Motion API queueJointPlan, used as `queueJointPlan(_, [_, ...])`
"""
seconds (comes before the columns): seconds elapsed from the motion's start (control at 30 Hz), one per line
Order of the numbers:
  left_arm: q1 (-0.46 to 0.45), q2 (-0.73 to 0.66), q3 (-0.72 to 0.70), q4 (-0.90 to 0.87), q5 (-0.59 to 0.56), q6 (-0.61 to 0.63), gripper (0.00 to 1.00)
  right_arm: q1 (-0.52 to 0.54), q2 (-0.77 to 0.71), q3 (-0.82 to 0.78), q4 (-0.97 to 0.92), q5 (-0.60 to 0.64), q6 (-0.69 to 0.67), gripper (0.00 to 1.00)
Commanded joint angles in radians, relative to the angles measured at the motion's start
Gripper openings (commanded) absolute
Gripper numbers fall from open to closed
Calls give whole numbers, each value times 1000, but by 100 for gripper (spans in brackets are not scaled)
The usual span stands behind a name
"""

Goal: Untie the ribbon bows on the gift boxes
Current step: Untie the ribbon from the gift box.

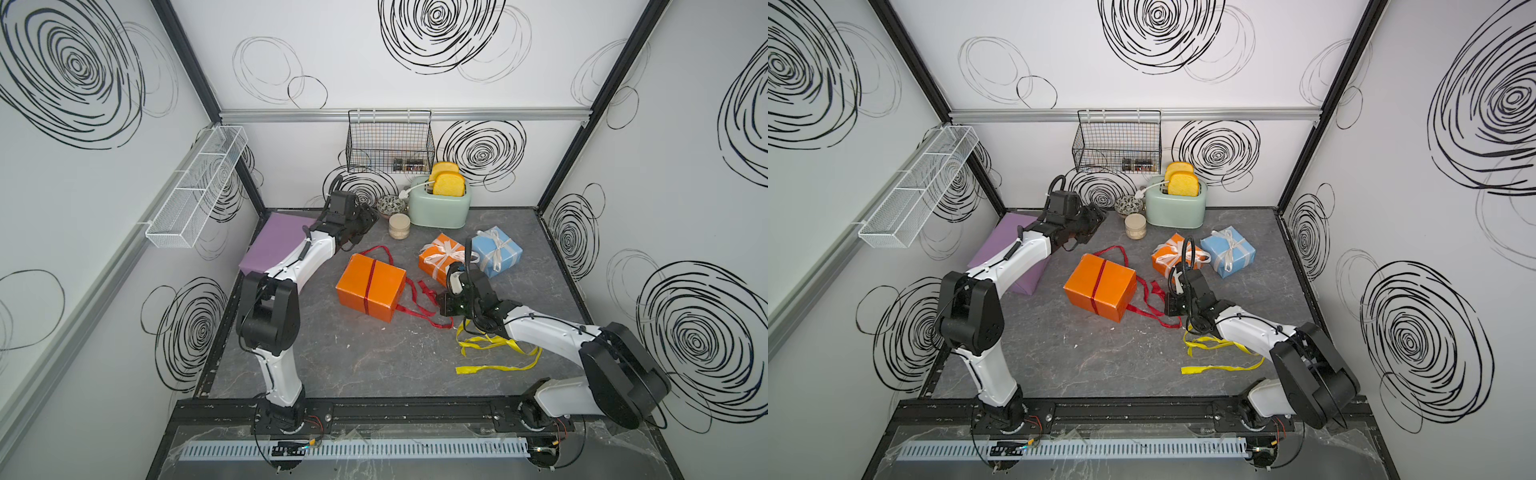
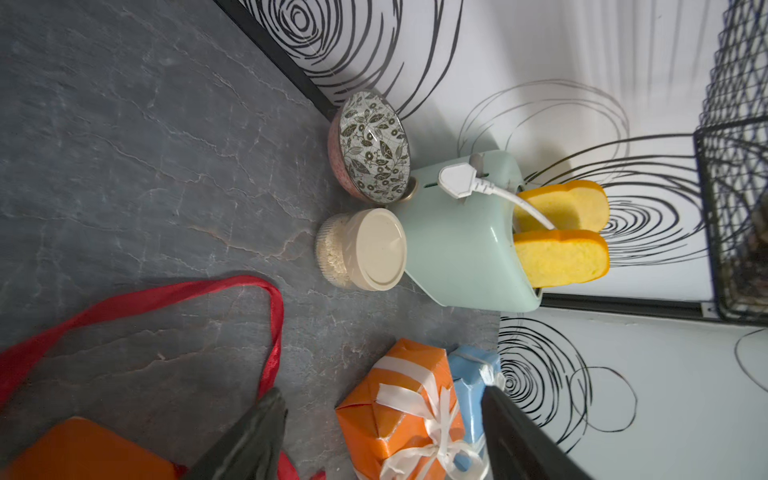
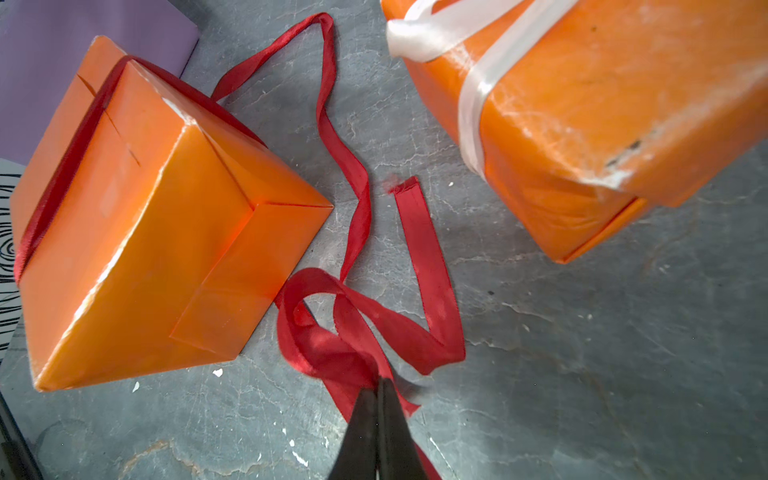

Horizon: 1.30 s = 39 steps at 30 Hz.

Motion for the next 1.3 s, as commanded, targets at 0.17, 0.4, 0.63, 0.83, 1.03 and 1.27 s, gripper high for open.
queueJointPlan(0.17, [-78,-195,-14,-6,-44,100,92,7,-102,-26,71,18,-9,9])
queueJointPlan(0.4, [-182,-403,-184,20,-153,221,97,8,-171,-83,160,-44,-10,16])
queueJointPlan(0.63, [-189,-635,-450,43,-274,315,96,39,-55,-12,78,5,-32,39])
queueJointPlan(0.83, [-45,-718,-649,144,-256,293,96,30,66,60,-23,74,-9,61])
queueJointPlan(1.03, [4,-672,-726,234,-153,219,96,-4,47,57,-57,114,24,80])
queueJointPlan(1.27, [25,-610,-761,274,-70,152,99,-89,-84,-11,-3,-3,82,83])
